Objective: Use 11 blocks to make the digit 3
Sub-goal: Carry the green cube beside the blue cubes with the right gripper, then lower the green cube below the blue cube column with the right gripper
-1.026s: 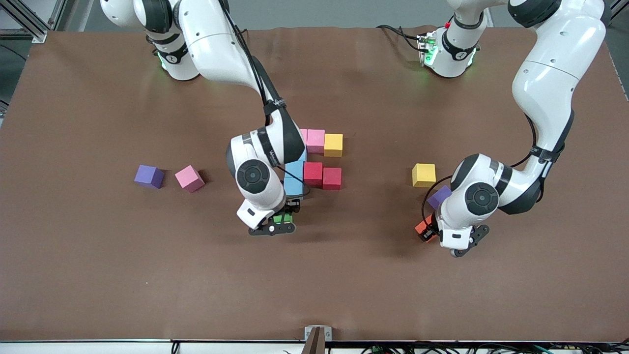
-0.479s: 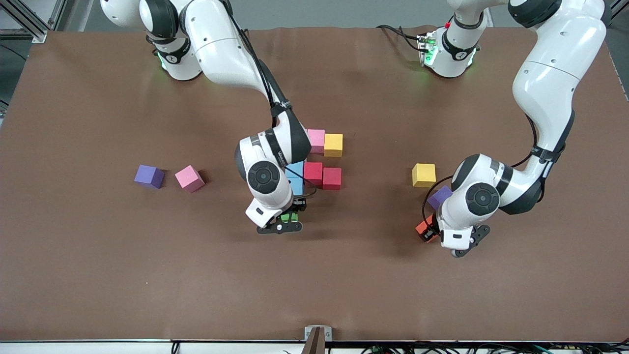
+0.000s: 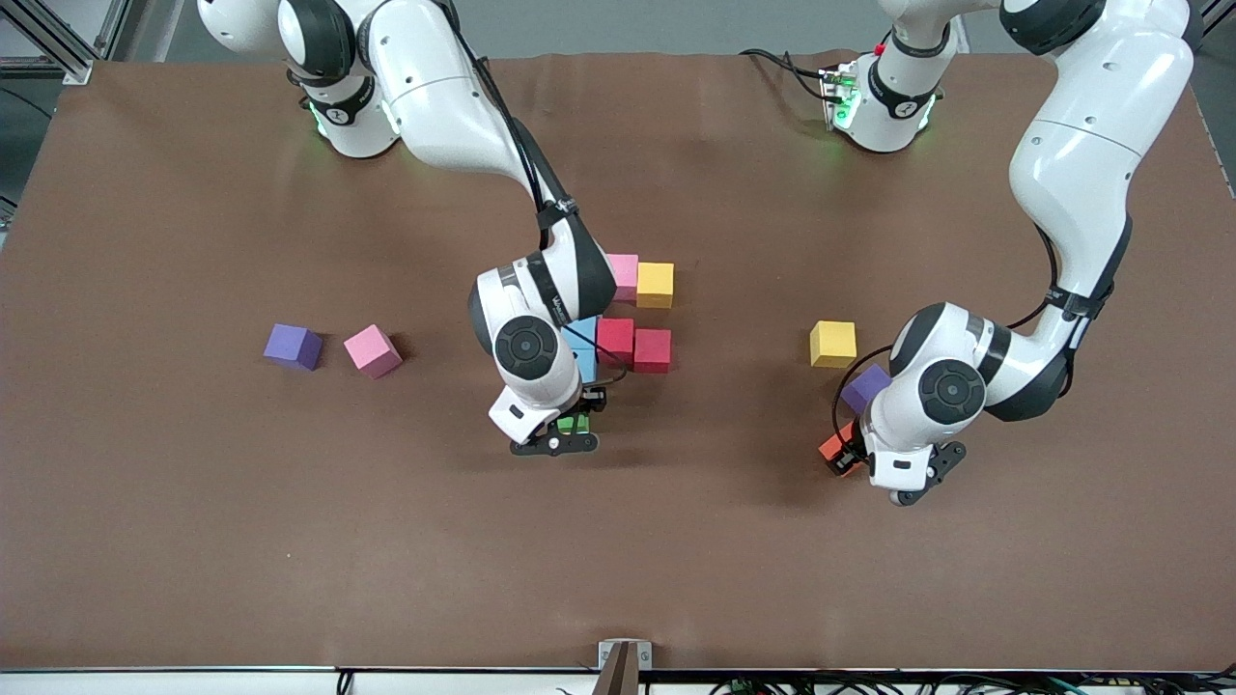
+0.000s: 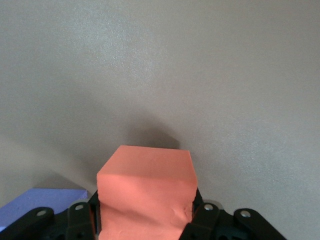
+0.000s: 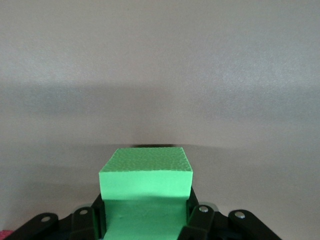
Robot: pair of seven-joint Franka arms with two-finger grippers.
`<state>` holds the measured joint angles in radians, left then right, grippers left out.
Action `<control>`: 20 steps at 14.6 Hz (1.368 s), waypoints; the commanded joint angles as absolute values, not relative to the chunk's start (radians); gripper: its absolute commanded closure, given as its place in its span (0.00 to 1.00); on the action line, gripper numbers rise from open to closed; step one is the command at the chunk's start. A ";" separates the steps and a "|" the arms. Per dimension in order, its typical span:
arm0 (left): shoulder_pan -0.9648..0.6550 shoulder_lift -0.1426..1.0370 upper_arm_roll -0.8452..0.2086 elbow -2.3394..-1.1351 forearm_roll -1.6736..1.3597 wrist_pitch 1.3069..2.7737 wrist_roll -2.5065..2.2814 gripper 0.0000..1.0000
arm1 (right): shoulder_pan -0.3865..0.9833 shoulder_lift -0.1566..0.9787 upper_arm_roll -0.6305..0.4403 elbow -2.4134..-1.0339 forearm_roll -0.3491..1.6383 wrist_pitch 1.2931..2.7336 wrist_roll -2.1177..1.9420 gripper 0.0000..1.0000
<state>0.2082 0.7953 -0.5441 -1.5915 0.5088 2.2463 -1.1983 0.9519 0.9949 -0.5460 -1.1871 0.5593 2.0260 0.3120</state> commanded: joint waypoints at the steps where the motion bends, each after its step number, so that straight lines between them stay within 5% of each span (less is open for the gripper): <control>1: 0.213 0.801 -0.551 -1.583 0.525 2.237 -1.183 0.56 | 0.954 1.006 -0.545 -1.166 0.538 2.019 0.347 1.00; 20: 0.213 0.802 -0.551 -1.583 0.523 2.241 -1.184 0.56 | 0.974 1.005 -0.545 -1.175 0.515 2.032 0.422 1.00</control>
<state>0.2082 0.7954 -0.5441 -1.5915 0.5088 2.2463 -1.1982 0.9726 0.9999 -0.5460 -1.1870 0.5388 2.0287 0.3884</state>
